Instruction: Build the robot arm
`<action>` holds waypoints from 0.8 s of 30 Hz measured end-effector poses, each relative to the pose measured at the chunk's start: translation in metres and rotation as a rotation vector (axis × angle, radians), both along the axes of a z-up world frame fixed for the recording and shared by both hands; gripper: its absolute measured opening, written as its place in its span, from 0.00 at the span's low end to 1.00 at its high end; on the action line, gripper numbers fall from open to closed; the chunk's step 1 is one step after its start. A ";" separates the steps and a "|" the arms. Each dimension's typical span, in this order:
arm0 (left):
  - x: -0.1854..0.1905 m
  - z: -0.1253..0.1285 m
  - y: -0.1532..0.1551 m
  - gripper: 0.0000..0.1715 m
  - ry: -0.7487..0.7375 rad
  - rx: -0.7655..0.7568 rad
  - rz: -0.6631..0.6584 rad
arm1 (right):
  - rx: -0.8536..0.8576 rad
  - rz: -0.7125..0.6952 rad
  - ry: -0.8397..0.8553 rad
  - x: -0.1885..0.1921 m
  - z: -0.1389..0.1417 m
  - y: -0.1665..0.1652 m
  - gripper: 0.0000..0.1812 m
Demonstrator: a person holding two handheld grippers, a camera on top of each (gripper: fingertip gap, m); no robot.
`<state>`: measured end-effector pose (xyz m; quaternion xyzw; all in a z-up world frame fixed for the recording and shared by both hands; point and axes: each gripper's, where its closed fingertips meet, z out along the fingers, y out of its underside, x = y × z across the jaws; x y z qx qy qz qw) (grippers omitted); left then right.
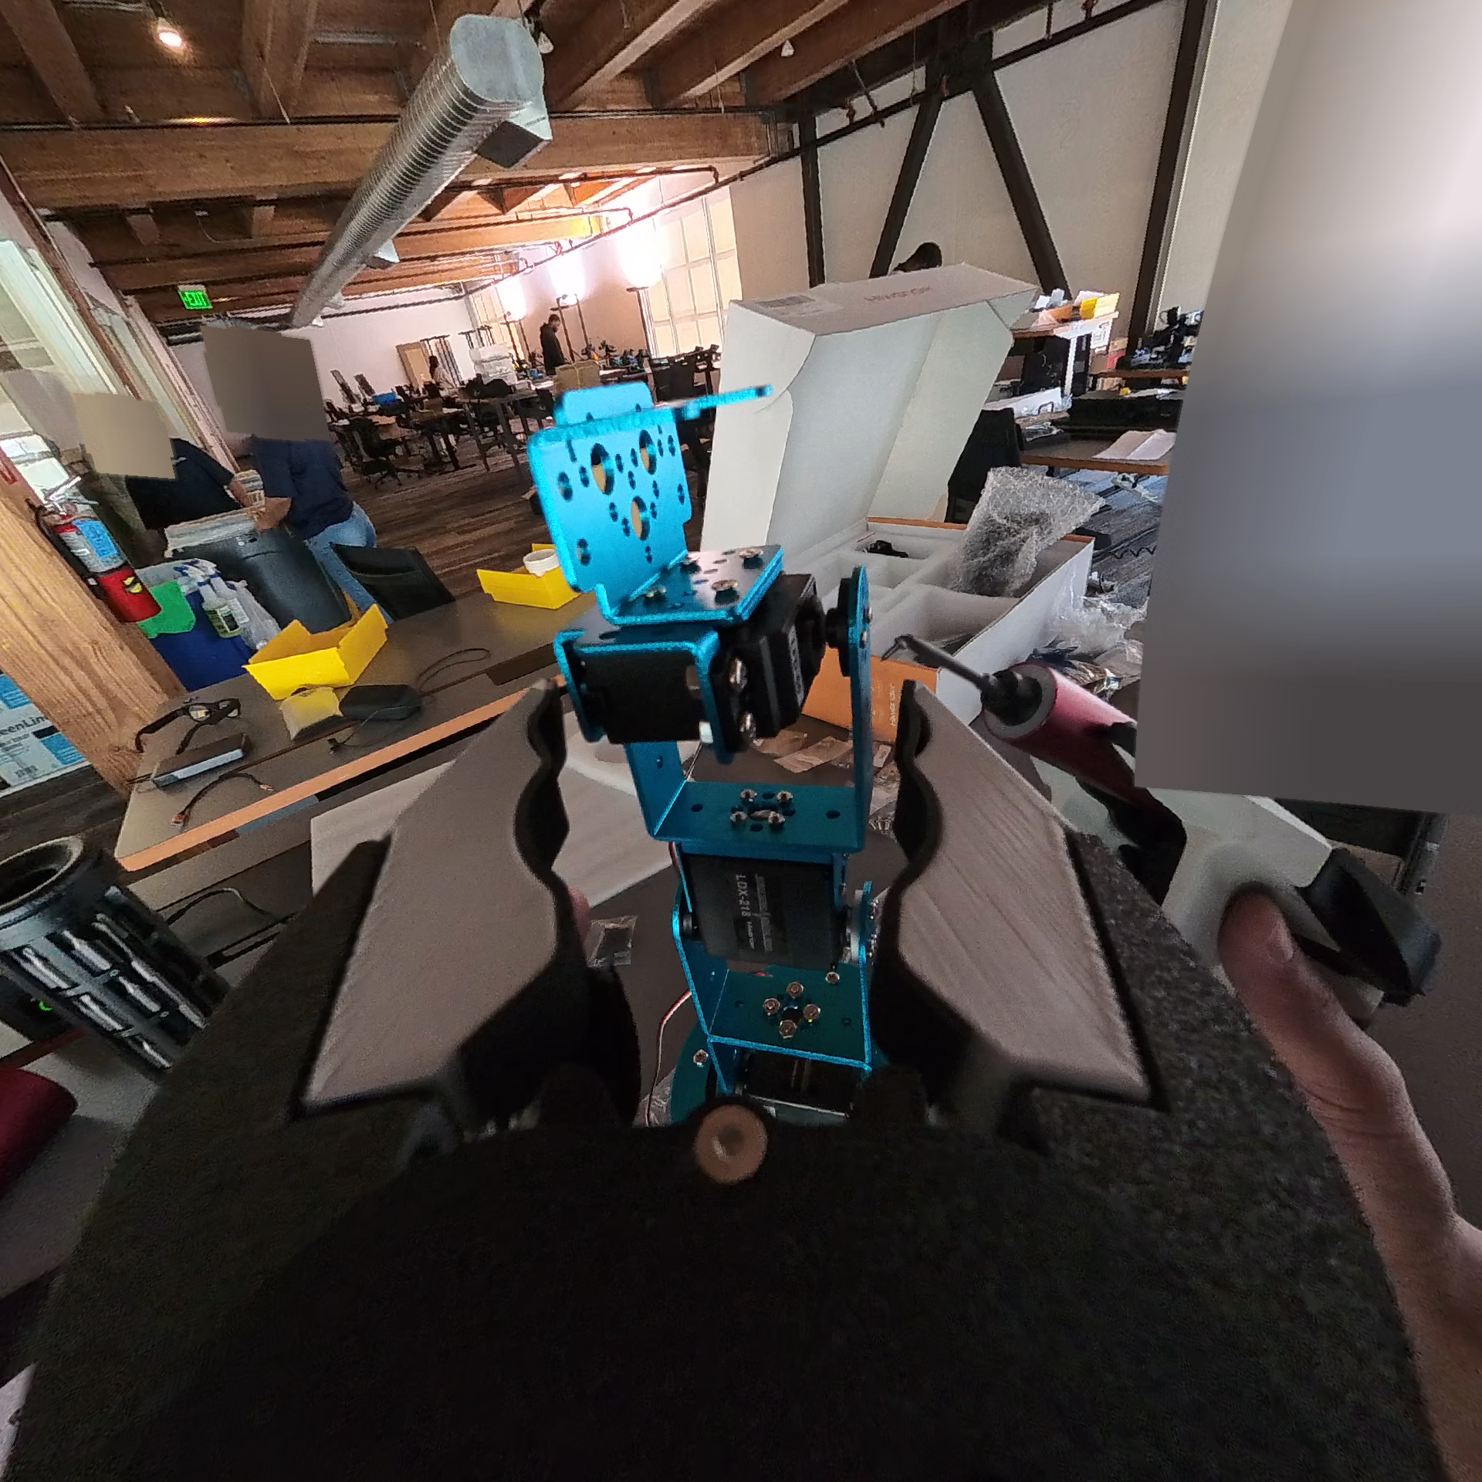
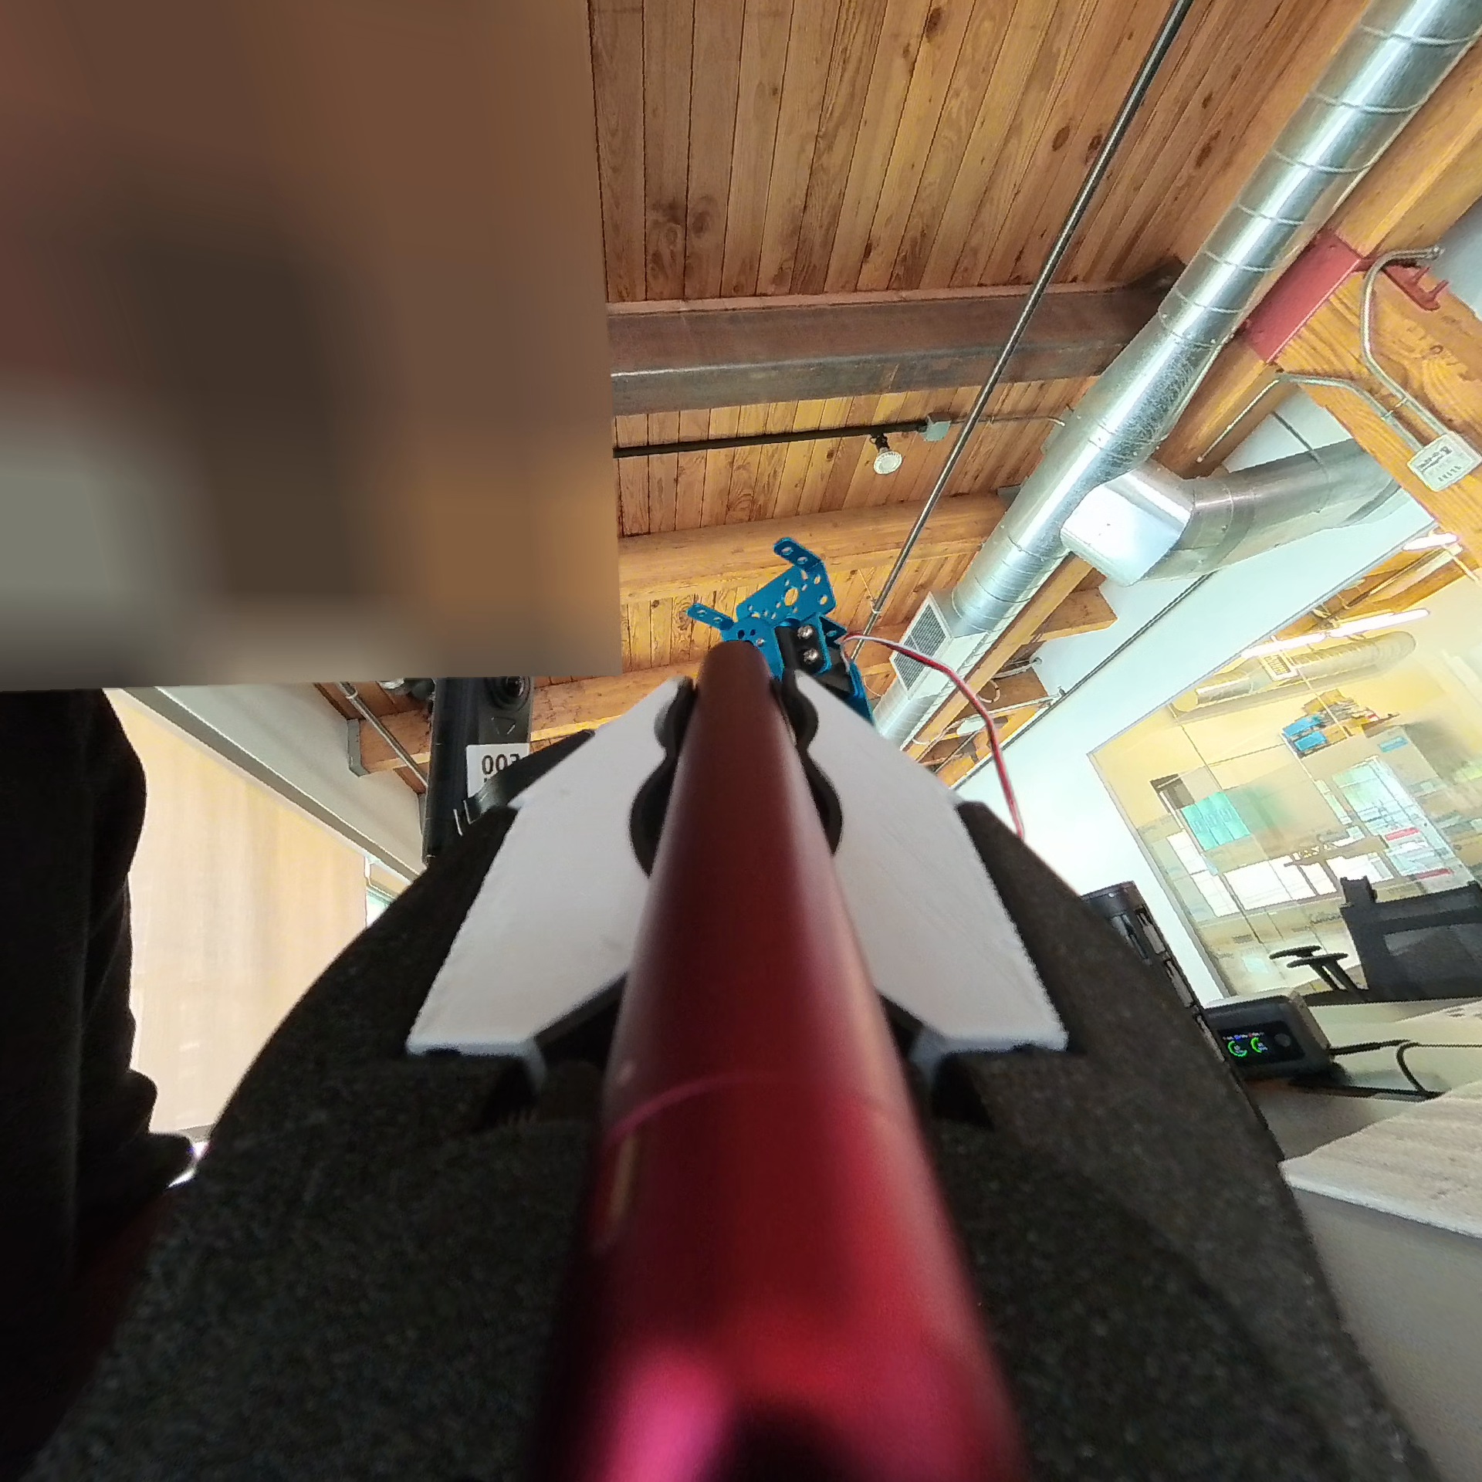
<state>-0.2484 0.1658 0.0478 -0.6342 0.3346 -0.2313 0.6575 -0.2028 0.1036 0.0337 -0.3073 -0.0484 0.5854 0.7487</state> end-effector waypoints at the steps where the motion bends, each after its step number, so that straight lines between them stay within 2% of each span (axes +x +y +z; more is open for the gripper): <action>1: 0.000 0.000 0.001 0.48 0.006 0.003 0.002 | 0.000 0.000 0.003 0.001 0.000 0.000 0.12; 24: -0.001 0.008 0.000 0.43 0.000 0.019 -0.013 | 0.011 -0.047 -0.040 0.000 -0.003 0.001 0.12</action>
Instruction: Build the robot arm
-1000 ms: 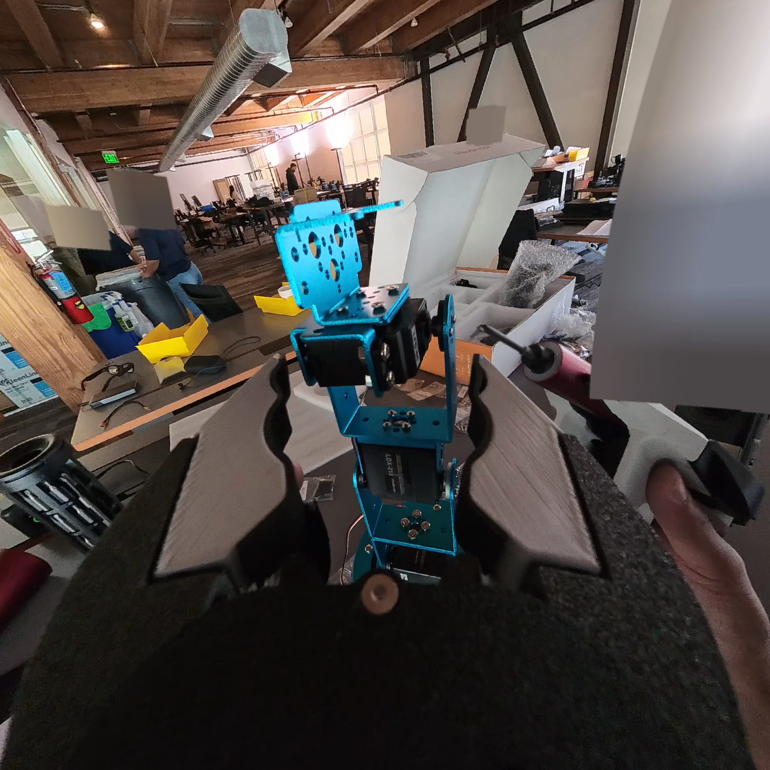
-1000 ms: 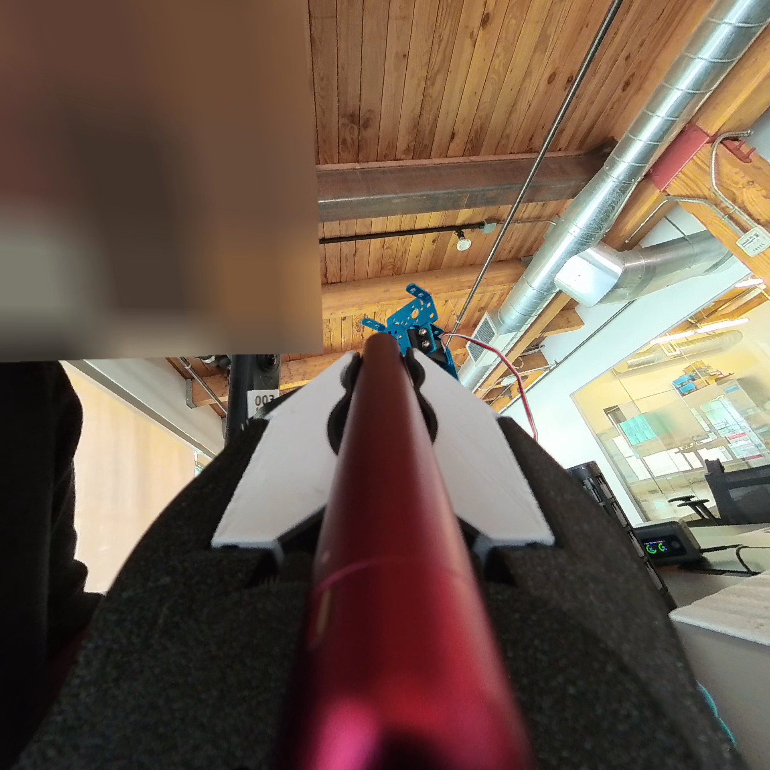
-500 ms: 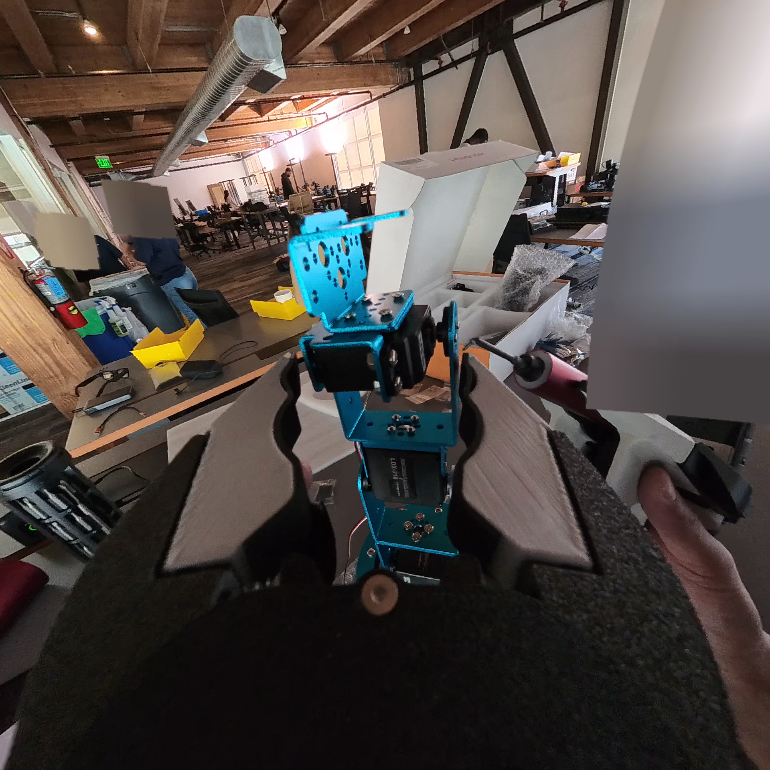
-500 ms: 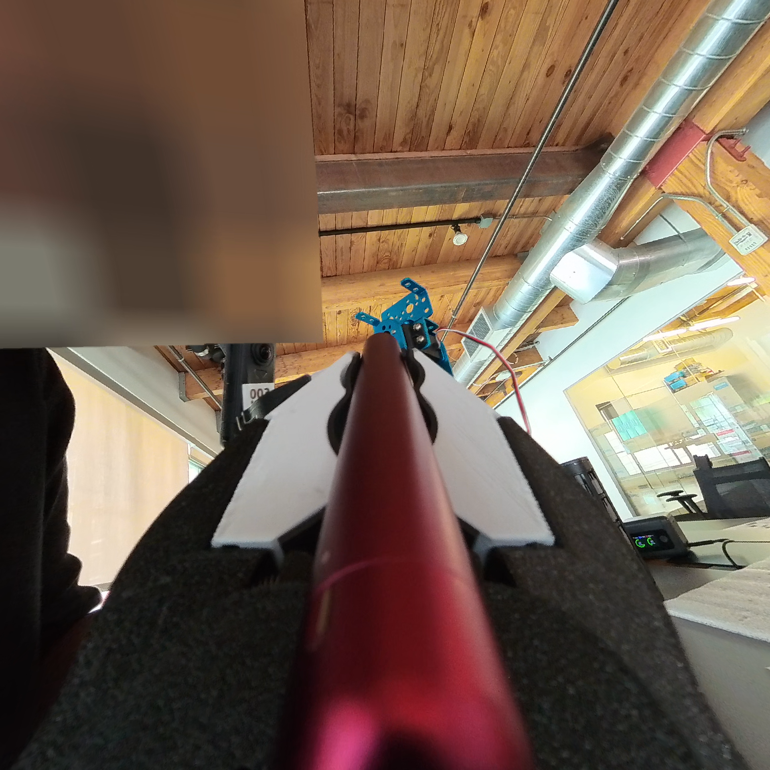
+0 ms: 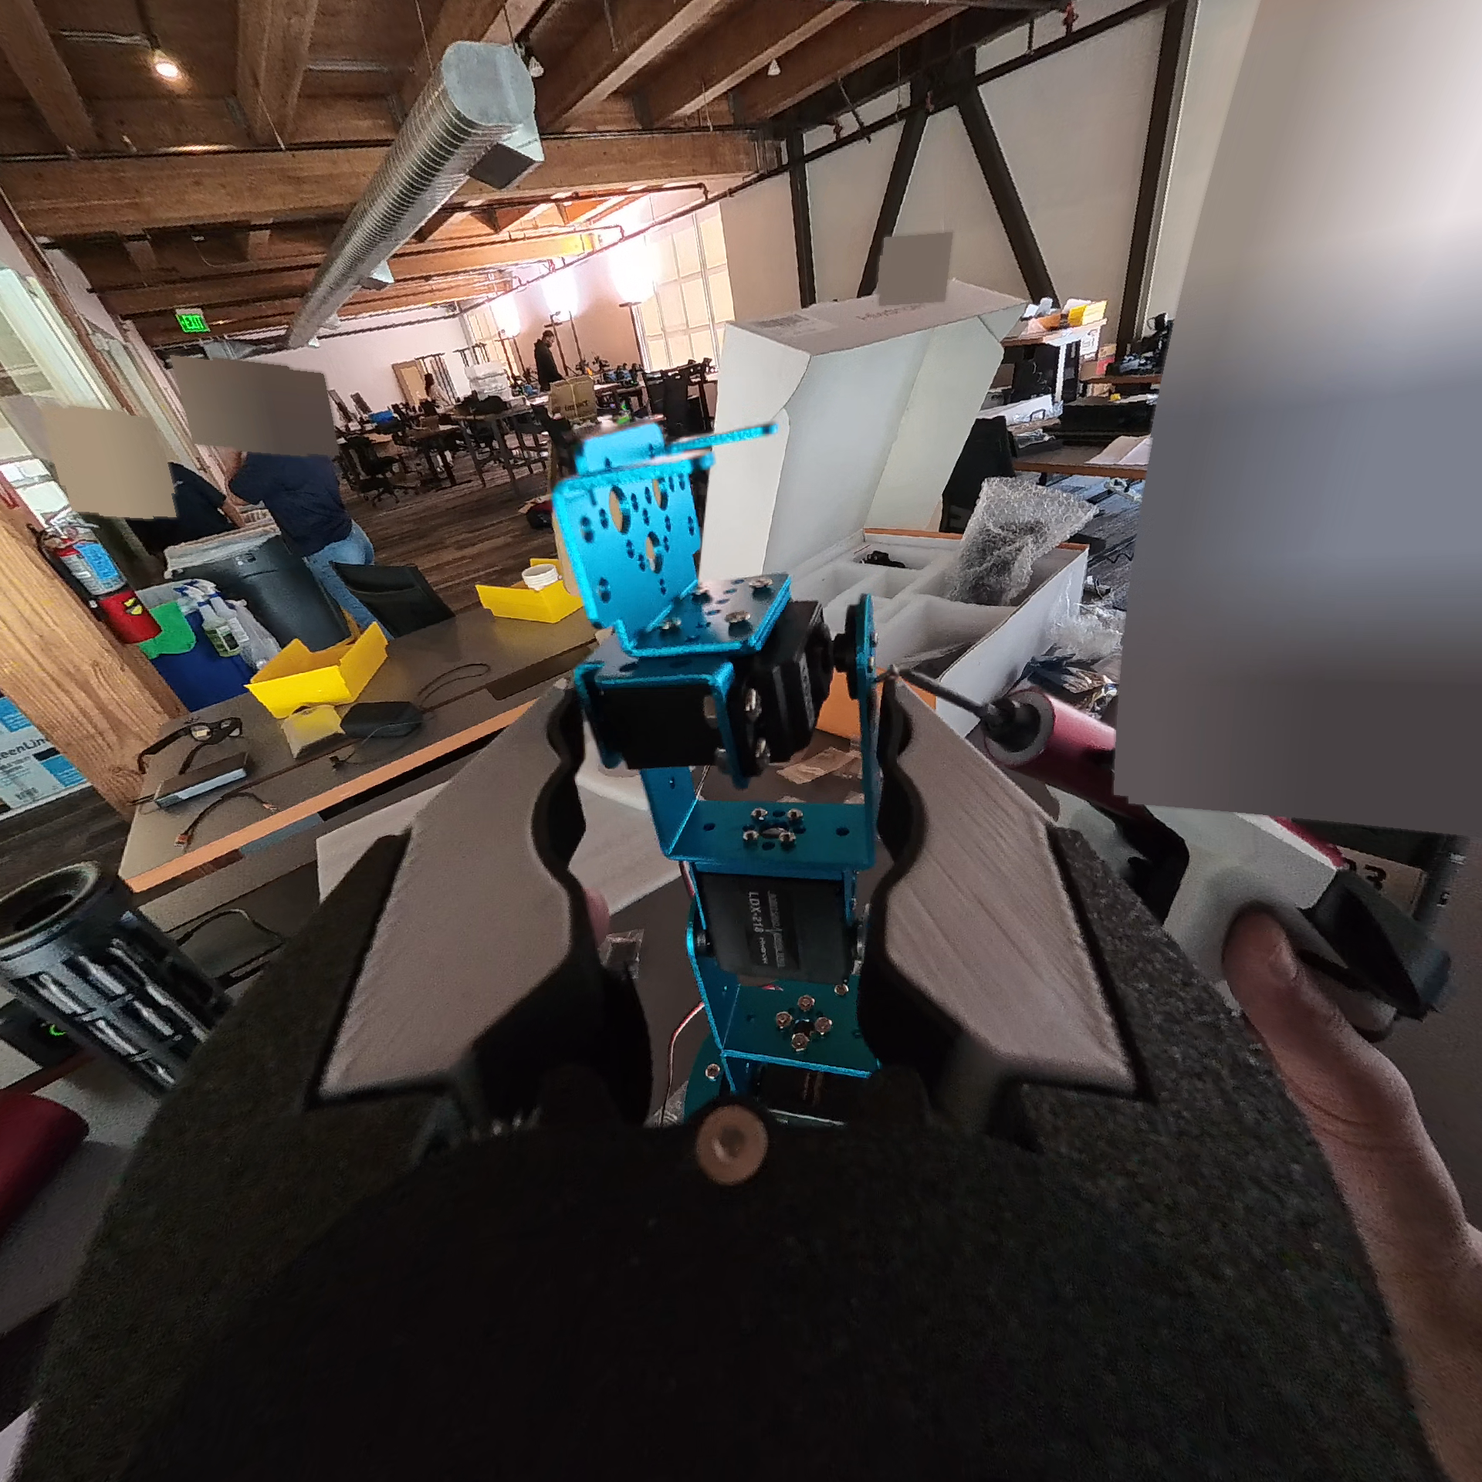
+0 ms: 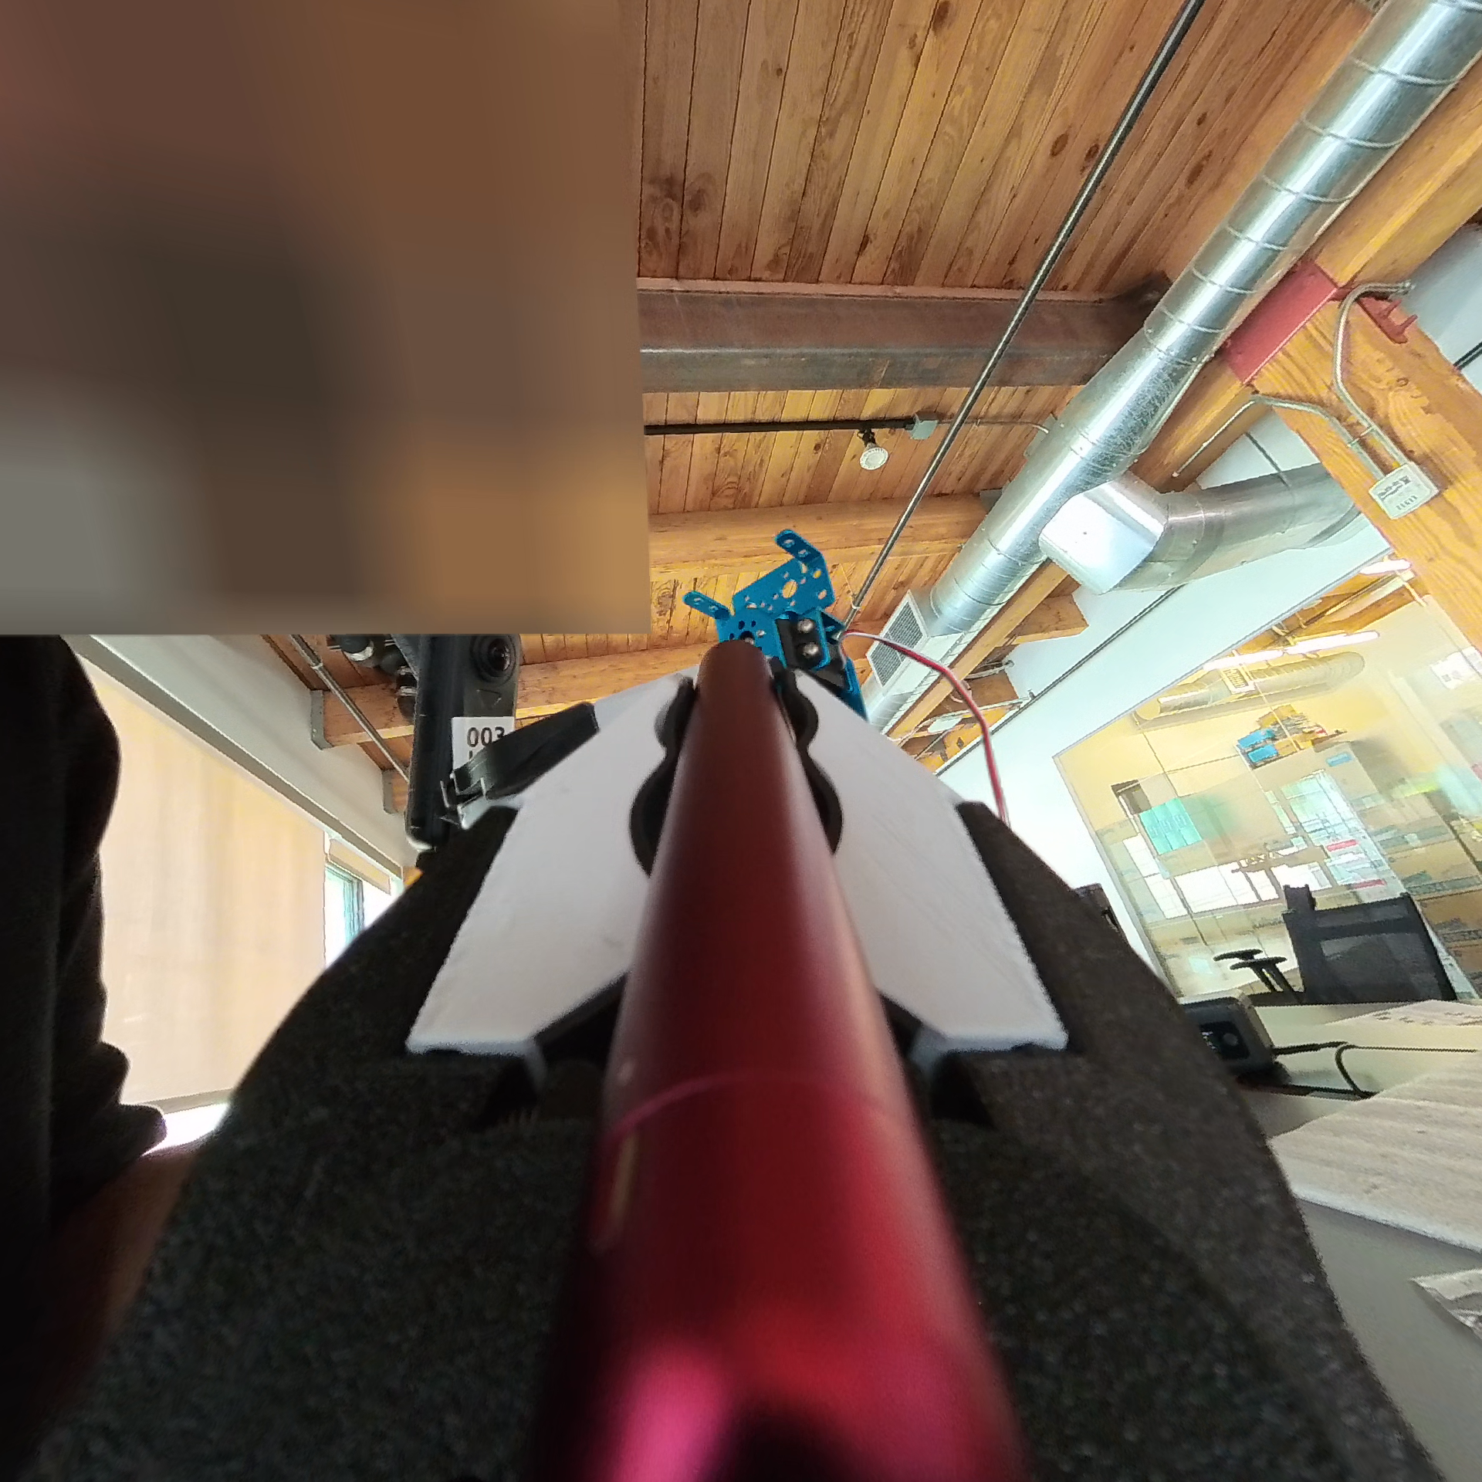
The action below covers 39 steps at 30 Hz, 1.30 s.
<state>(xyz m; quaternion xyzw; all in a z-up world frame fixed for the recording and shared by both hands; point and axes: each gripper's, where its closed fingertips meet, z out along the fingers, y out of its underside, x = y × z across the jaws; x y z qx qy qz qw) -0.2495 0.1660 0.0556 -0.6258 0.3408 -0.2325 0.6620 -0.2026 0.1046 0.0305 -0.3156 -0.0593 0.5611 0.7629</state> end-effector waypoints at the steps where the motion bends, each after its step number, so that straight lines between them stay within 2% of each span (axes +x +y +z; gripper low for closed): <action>1: 0.000 0.001 0.000 0.43 -0.003 -0.002 -0.003 | 0.002 0.000 -0.001 0.000 0.000 -0.001 0.12; 14: 0.000 -0.004 -0.001 0.42 0.026 0.020 -0.009 | -0.019 -0.023 -0.020 0.004 -0.001 -0.001 0.12; 29: -0.002 -0.002 -0.002 0.43 0.082 0.087 -0.004 | -0.063 -0.089 -0.346 0.007 0.008 -0.003 0.12; 39: -0.002 -0.002 -0.002 0.43 0.096 0.097 -0.007 | -0.067 -0.082 -0.365 0.008 0.006 -0.001 0.12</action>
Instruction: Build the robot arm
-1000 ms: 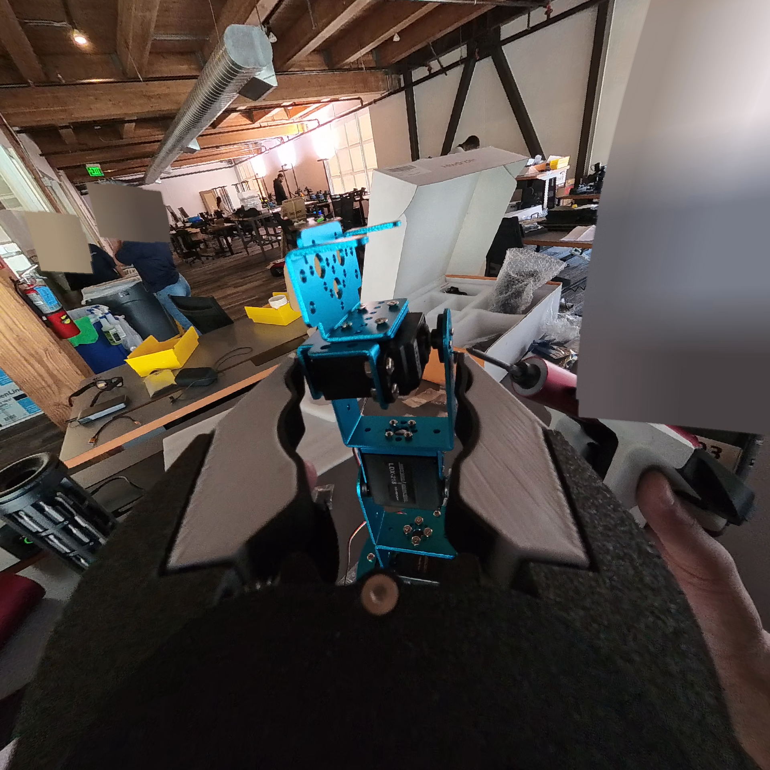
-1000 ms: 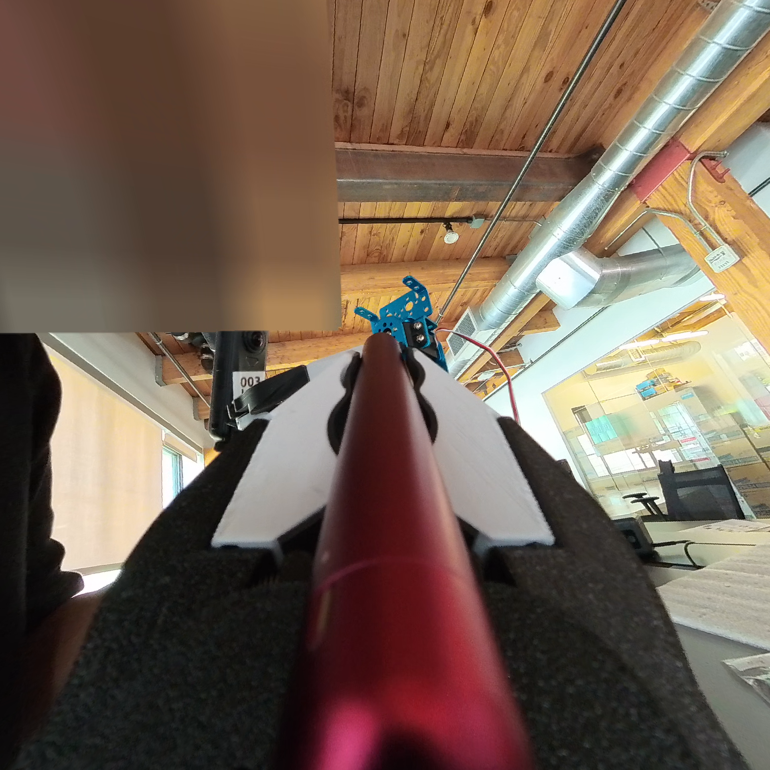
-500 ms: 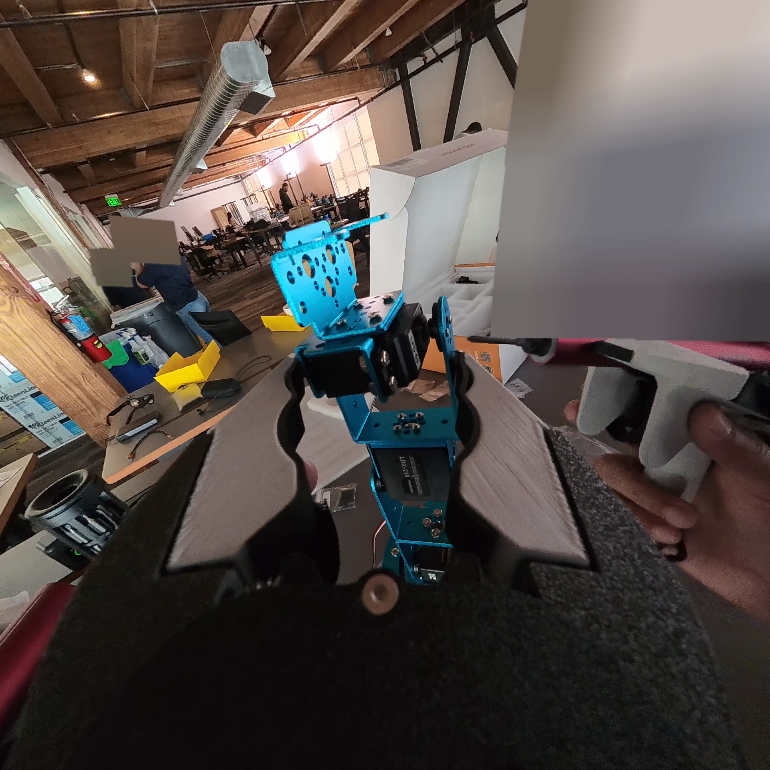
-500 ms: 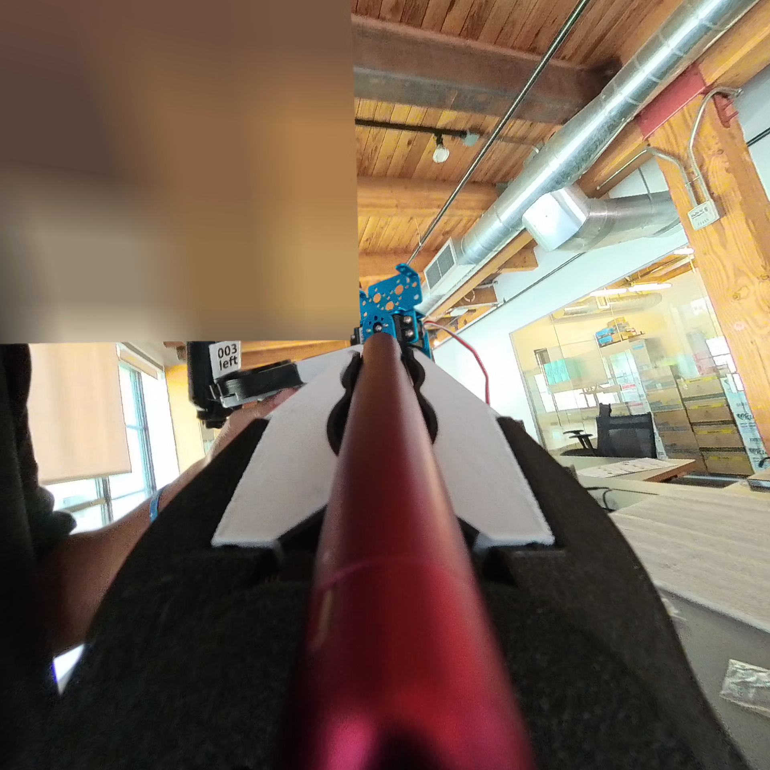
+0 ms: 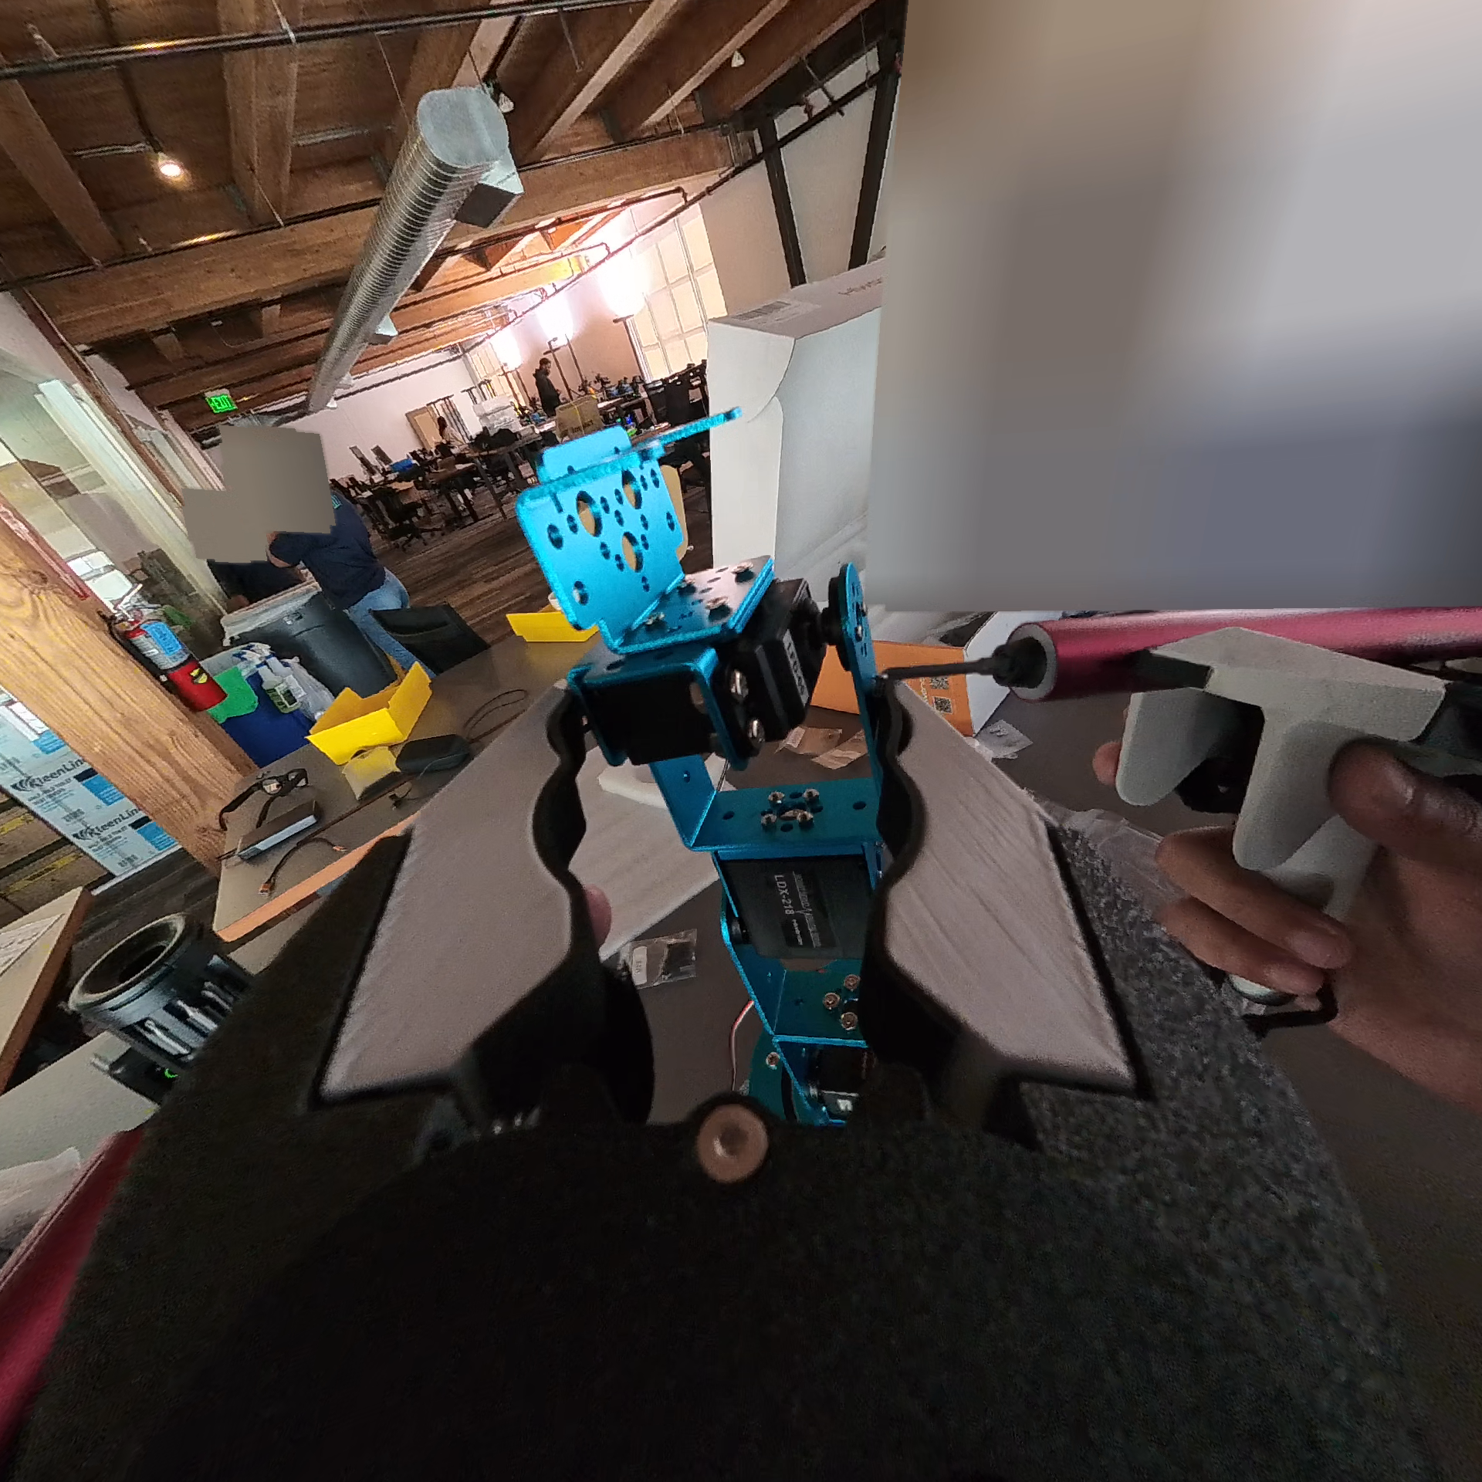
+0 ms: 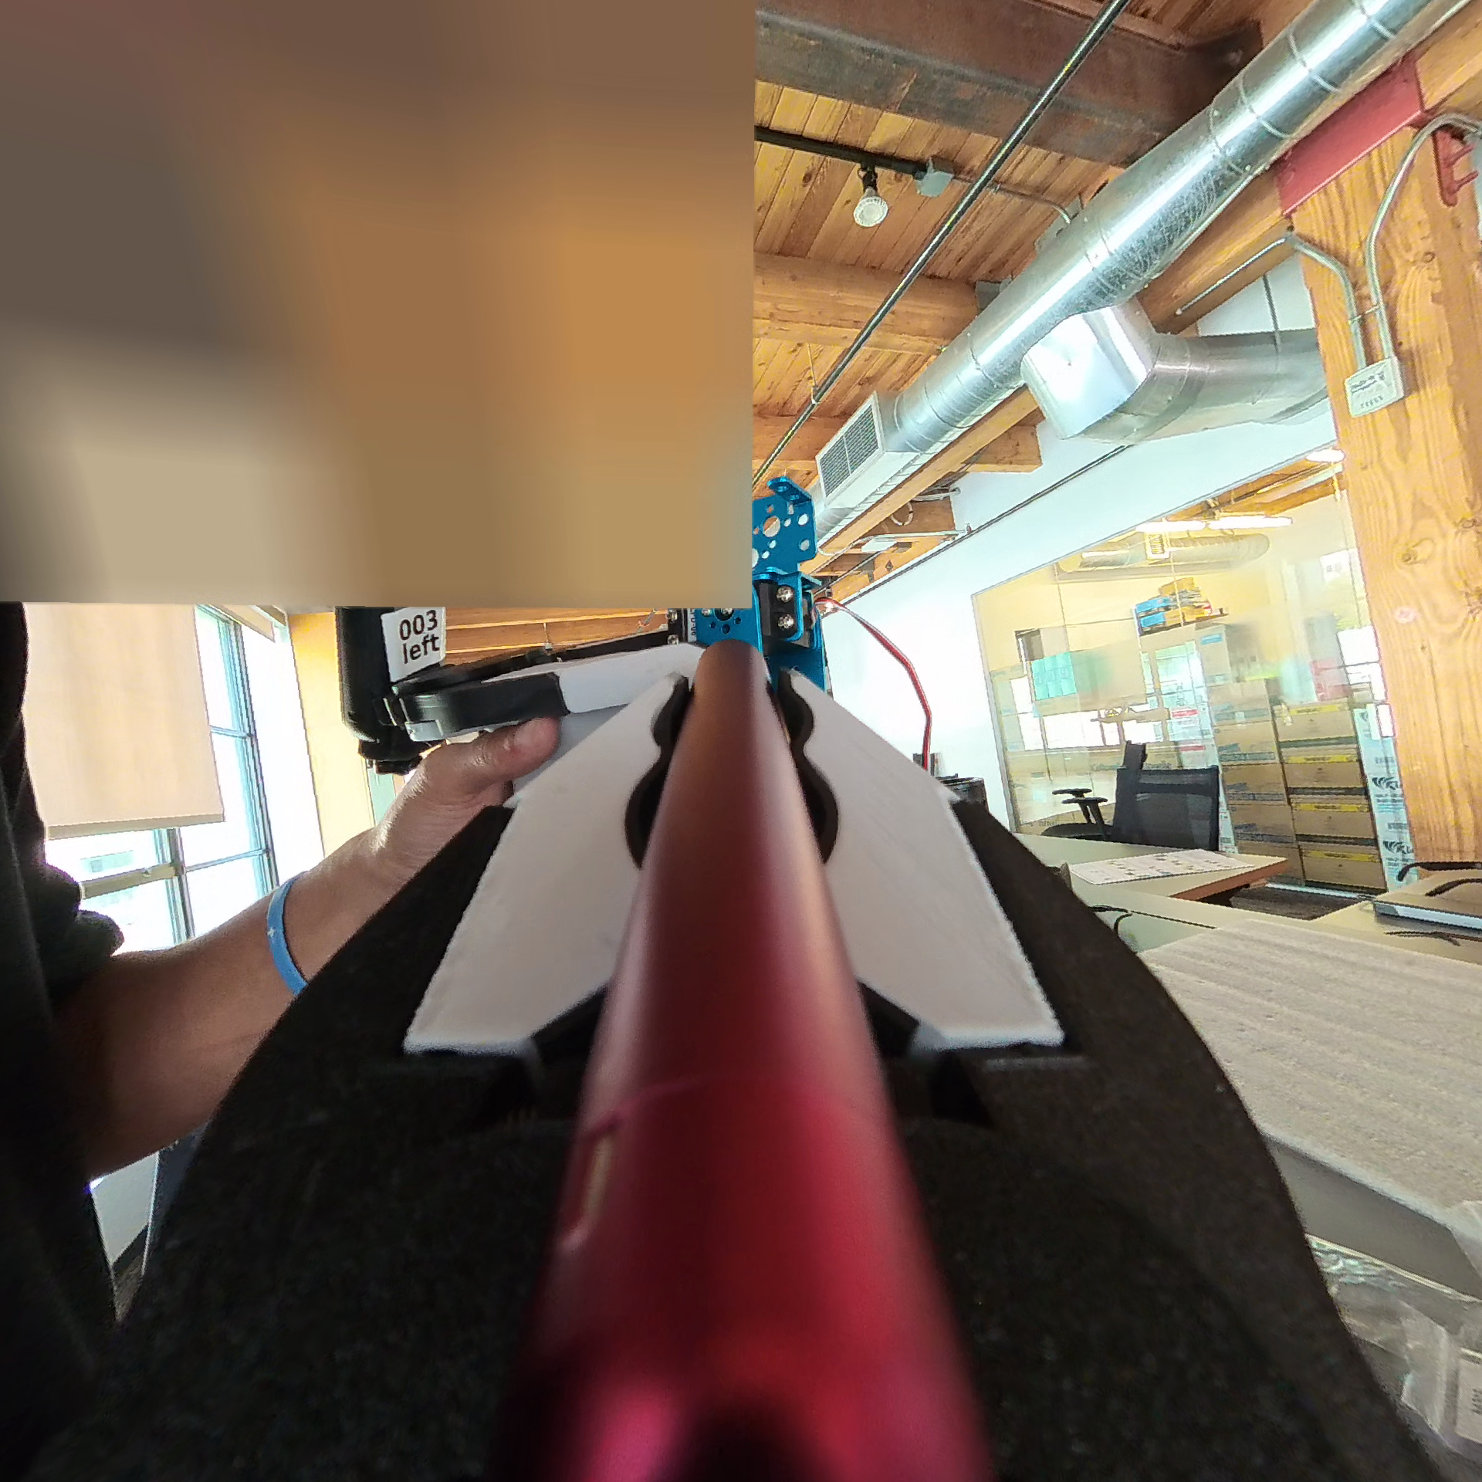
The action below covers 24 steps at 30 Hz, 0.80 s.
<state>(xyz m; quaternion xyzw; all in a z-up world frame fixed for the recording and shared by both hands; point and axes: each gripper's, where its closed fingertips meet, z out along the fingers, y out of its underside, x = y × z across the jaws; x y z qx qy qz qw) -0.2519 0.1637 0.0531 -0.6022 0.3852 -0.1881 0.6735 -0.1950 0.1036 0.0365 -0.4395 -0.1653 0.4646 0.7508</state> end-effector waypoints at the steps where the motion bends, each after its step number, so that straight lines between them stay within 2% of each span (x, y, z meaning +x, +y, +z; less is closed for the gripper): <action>1: 0.000 0.000 0.000 0.43 0.004 0.002 -0.001 | 0.000 0.000 0.000 0.000 0.000 0.000 0.12; 24: -0.001 -0.001 0.000 0.44 0.027 0.031 0.005 | -0.020 -0.013 -0.060 0.001 0.000 -0.001 0.12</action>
